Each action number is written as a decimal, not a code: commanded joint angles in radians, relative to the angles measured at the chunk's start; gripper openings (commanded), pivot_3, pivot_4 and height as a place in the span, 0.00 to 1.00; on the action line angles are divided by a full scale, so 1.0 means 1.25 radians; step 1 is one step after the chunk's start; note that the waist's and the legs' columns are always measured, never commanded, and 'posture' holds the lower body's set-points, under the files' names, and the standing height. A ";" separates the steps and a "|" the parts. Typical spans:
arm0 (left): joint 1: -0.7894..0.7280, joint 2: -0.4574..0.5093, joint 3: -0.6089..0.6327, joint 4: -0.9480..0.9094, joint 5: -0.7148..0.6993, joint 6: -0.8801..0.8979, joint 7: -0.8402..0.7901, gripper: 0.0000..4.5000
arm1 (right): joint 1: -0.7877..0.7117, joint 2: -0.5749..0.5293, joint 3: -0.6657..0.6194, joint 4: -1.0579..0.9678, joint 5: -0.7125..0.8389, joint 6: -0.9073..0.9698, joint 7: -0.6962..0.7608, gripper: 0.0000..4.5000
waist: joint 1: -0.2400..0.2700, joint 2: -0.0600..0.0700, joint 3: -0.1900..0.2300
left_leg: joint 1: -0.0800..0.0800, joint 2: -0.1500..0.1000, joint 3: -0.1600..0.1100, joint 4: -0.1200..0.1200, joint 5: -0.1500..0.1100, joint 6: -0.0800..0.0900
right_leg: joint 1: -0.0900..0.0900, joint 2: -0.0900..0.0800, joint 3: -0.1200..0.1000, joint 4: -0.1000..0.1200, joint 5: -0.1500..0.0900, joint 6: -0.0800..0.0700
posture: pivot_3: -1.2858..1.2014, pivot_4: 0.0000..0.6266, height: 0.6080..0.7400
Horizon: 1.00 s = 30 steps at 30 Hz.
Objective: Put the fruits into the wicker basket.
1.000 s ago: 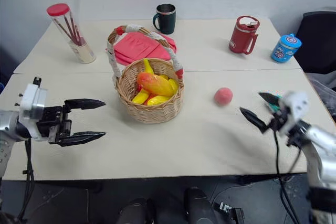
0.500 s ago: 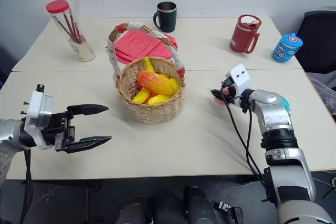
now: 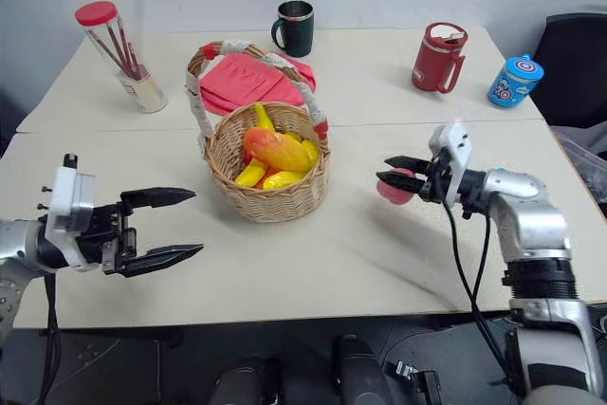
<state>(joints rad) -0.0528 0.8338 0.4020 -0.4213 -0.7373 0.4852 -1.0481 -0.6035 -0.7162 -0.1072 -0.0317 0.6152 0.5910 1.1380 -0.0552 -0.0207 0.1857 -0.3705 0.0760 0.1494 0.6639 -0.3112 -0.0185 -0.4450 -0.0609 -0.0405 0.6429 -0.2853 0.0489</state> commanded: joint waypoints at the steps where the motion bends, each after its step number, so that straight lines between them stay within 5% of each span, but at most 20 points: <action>1: 0.002 -0.023 0.061 -0.016 -0.047 0.002 0.045 1.00 | -0.033 0.051 -0.002 -0.173 0.185 0.184 -0.079 0.31 | -0.001 -0.002 -0.001 | 0.000 0.001 0.000 0.000 0.000 0.000 | 0.000 0.000 0.000 0.000 0.000 0.000 | 0.52 0.24 1.00; 4: 0.024 -0.034 0.091 -0.008 -0.041 0.000 0.069 1.00 | -0.073 0.169 0.050 -0.201 0.189 0.187 -0.163 0.31 | -0.003 -0.004 -0.003 | 0.001 0.002 0.000 0.000 0.000 0.000 | 0.001 0.001 -0.001 0.001 0.000 -0.002 | 0.52 0.24 1.00; 9: 0.077 -0.047 0.118 -0.039 -0.048 0.001 0.103 1.00 | -0.183 0.377 0.138 -0.095 -0.012 0.028 -0.369 0.31 | -0.003 -0.003 -0.002 | -0.001 0.000 0.000 0.000 0.000 -0.001 | -0.001 0.000 -0.001 0.001 0.000 -0.002 | 0.52 0.24 1.00; 13: 0.098 -0.056 0.123 -0.058 -0.053 0.000 0.124 1.00 | -0.209 0.454 0.193 0.023 -0.131 -0.150 -0.364 0.31 | 0.004 -0.005 -0.003 | -0.002 0.000 -0.001 0.000 0.000 -0.001 | -0.001 -0.001 -0.003 0.000 0.000 -0.003 | 0.52 0.24 1.00; 15: 0.099 -0.057 0.124 -0.062 -0.054 0.001 0.131 1.00 | -0.208 0.467 0.216 0.054 -0.147 -0.177 -0.335 0.47 | 0.003 -0.005 -0.003 | -0.003 0.000 -0.001 0.000 -0.001 0.000 | -0.001 -0.001 -0.003 -0.001 0.000 -0.003 | 0.52 0.24 1.00; 23: 0.073 -0.046 0.115 -0.042 -0.055 -0.004 0.137 1.00 | -0.190 0.433 0.193 0.118 -0.133 -0.319 -0.148 1.00 | 0.000 -0.005 -0.003 | -0.003 0.000 -0.001 0.000 -0.001 0.000 | -0.001 -0.001 -0.003 -0.001 0.000 -0.002 | 0.52 0.24 1.00; 30: 0.089 -0.052 0.125 -0.062 -0.061 -0.005 0.137 1.00 | -0.069 0.210 0.083 -0.013 0.051 -0.116 0.025 1.00 | 0.009 -0.005 -0.003 | -0.003 0.000 -0.002 0.000 -0.001 0.002 | 0.000 -0.002 -0.004 -0.003 0.000 -0.002 | 0.52 0.24 1.00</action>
<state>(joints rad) 0.0520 0.7651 0.5319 -0.4622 -0.7932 0.4913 -0.8778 -0.6979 -0.4005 0.0454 0.0118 0.6183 0.3867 1.1128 -0.0444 -0.0268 0.1821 -0.3740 0.0755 0.1476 0.6643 -0.3133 -0.0161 -0.4447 -0.0634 -0.0449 0.6385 -0.2851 0.0464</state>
